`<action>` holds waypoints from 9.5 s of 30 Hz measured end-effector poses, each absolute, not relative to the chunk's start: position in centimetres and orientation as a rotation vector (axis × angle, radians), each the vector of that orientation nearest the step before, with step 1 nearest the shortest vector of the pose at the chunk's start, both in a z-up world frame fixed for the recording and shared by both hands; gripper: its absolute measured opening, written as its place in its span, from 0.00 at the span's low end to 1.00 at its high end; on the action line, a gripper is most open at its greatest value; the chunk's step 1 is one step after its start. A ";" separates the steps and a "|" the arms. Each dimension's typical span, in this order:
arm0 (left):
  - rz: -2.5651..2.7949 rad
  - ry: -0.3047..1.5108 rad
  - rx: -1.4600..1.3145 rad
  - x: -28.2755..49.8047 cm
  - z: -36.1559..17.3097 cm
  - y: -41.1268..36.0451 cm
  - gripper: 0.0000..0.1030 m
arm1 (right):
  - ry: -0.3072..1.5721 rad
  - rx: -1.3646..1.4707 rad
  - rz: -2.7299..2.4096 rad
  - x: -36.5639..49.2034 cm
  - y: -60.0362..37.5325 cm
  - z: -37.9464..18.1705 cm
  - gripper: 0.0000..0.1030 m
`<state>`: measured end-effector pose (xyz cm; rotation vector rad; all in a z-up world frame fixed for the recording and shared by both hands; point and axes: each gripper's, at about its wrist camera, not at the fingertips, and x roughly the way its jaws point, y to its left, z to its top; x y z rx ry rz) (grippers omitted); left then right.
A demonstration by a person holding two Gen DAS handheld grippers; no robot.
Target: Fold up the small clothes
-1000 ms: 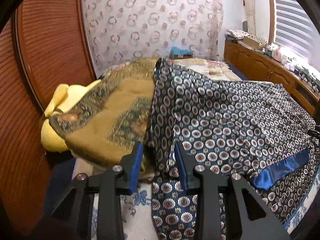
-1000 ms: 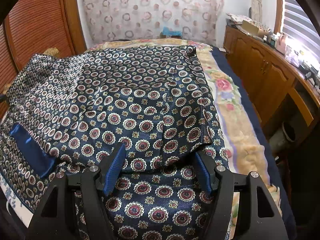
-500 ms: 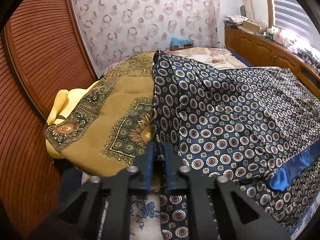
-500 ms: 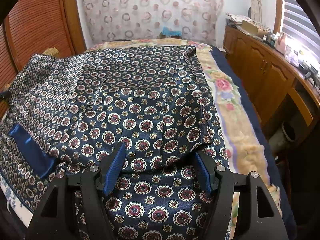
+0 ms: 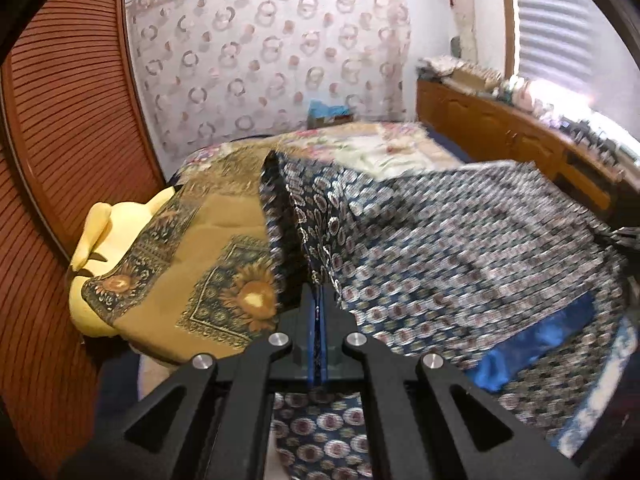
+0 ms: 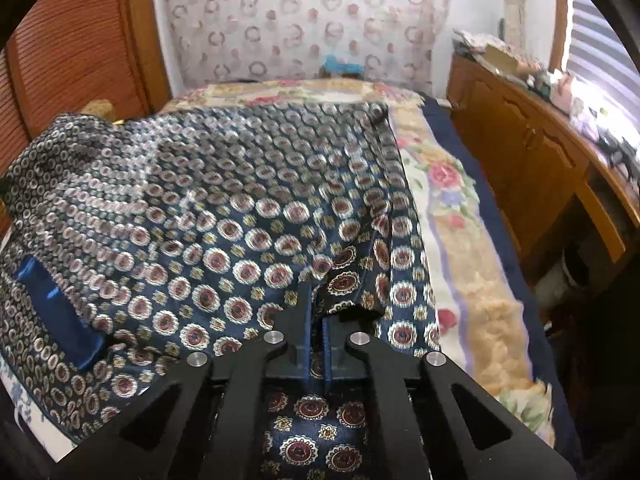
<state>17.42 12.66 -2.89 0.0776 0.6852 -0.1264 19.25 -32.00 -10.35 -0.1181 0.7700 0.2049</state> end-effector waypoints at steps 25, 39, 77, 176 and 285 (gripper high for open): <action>-0.090 0.795 -0.046 8.7 -7.6 15.8 0.00 | 0.748 -0.094 0.186 14.3 -37.3 -8.8 0.00; -0.091 0.739 -0.046 8.1 -6.5 15.3 0.59 | 0.644 -0.126 0.181 11.2 -35.6 -6.4 0.38; -0.116 0.825 -0.125 8.8 -10.8 15.4 0.20 | 0.744 -0.302 0.539 11.9 -15.7 -13.3 0.73; -0.585 0.876 0.157 28.1 -8.7 -6.9 0.60 | 0.790 -0.225 0.516 24.6 -23.4 -8.4 0.75; -0.575 0.835 0.114 12.4 -6.6 -8.0 0.94 | 0.741 -0.087 0.190 12.1 -37.1 -7.7 0.55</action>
